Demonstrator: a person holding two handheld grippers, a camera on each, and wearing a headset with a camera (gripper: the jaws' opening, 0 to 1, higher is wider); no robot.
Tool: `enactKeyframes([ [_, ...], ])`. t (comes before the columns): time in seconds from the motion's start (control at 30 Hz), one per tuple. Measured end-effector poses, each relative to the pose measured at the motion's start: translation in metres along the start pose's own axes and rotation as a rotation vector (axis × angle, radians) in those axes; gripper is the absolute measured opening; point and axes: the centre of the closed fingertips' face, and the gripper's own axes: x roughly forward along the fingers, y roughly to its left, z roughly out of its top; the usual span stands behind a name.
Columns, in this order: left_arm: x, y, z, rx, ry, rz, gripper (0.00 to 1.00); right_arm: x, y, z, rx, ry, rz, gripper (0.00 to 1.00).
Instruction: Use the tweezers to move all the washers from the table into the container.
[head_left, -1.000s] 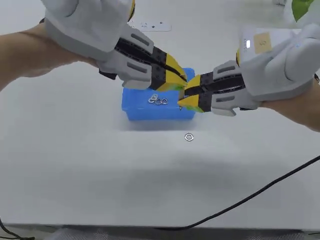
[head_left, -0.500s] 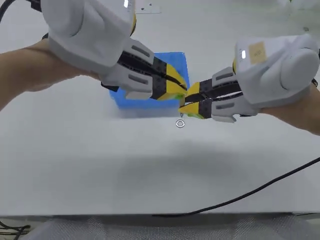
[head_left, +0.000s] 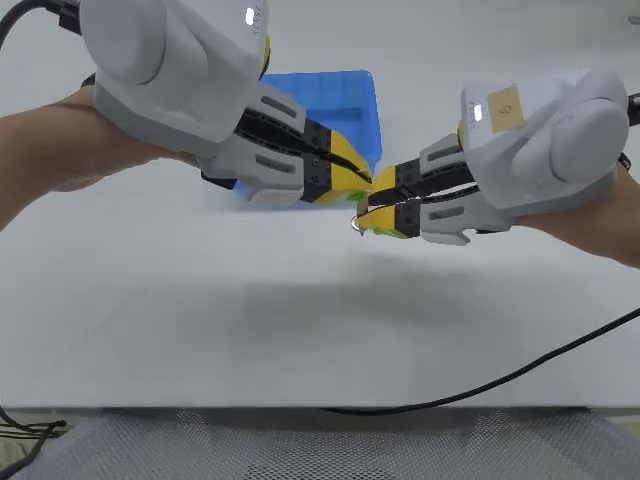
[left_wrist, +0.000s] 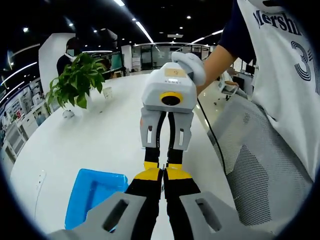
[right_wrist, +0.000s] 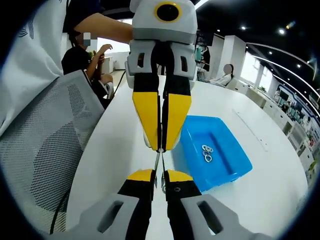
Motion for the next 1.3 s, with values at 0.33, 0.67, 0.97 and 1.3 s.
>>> enactKeyframes([
  [0.33,0.005,0.009,-0.01,-0.008,0.014,0.011,0.05,0.004,-0.007,-0.01,0.007,0.0,-0.009,0.09],
  [0.67,0.006,0.012,-0.013,-0.02,0.018,0.014,0.05,0.004,-0.011,-0.012,0.034,-0.024,-0.011,0.09],
  [0.97,0.008,0.008,-0.012,-0.019,0.04,0.005,0.05,0.003,-0.007,-0.012,0.01,-0.014,-0.002,0.11],
  [1.3,0.009,0.006,-0.01,-0.006,0.06,0.003,0.05,0.007,-0.003,-0.014,-0.005,-0.007,0.018,0.14],
])
